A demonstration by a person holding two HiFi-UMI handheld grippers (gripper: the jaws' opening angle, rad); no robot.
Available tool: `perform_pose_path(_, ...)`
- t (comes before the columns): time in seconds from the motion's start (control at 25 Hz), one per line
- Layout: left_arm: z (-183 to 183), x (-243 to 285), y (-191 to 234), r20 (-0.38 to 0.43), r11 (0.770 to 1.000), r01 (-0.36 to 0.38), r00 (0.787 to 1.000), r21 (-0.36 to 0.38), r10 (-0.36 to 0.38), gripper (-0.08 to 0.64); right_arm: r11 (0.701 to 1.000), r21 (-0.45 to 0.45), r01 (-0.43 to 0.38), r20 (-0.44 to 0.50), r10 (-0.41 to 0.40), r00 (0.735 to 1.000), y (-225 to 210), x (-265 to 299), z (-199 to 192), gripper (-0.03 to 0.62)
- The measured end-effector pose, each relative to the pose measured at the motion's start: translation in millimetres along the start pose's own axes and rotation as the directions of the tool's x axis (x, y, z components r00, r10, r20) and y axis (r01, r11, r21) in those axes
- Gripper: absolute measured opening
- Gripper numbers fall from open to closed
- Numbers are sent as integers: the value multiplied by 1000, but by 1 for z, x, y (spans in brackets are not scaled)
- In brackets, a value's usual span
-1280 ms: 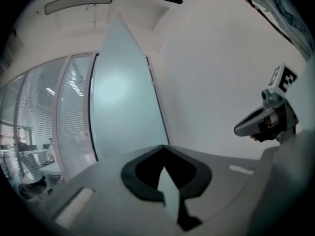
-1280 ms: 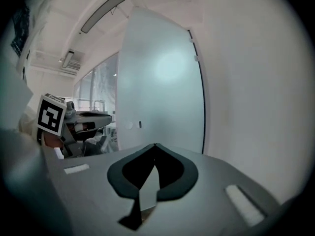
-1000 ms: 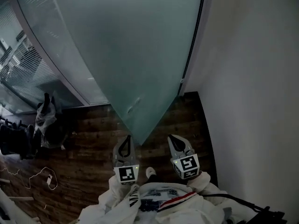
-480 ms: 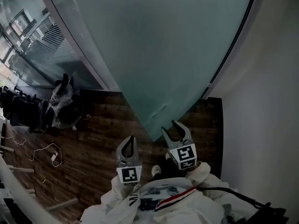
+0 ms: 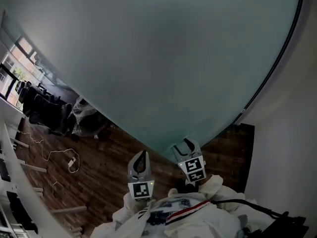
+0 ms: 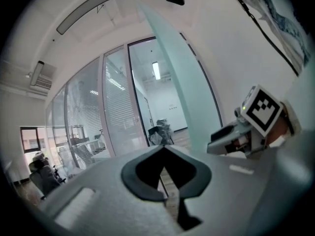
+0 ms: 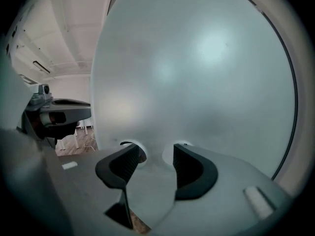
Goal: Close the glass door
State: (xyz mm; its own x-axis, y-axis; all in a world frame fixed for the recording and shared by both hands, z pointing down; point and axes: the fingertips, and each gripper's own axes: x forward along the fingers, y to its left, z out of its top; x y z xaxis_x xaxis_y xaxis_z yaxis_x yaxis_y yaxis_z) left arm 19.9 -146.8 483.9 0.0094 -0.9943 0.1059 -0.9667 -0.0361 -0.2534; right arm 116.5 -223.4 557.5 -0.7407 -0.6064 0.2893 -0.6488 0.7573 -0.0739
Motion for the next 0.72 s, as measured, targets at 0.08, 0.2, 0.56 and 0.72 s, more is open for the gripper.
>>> perform_pose_path(0.08, 3, 6, 5, -4, 1000, -31, 1000, -7, 31, 2, 999, -26, -34, -21, 34, 999, 4, 9, -1, 178)
perform_pose_path(0.2, 6, 15, 11, -15, 998, -63, 998, 1, 63, 2, 997, -62, -54, -25, 52, 998, 6, 16, 1, 133)
perform_pose_path(0.56, 0, 26, 25, -32, 990, -138, 990, 4, 138, 2, 995, -43, -85, 8, 85, 996, 8, 32, 4, 126)
perform_pose_path(0.72, -4, 41, 38, -26, 990, -139, 990, -21, 139, 2, 997, -35, -67, 17, 67, 998, 5, 46, 10, 124)
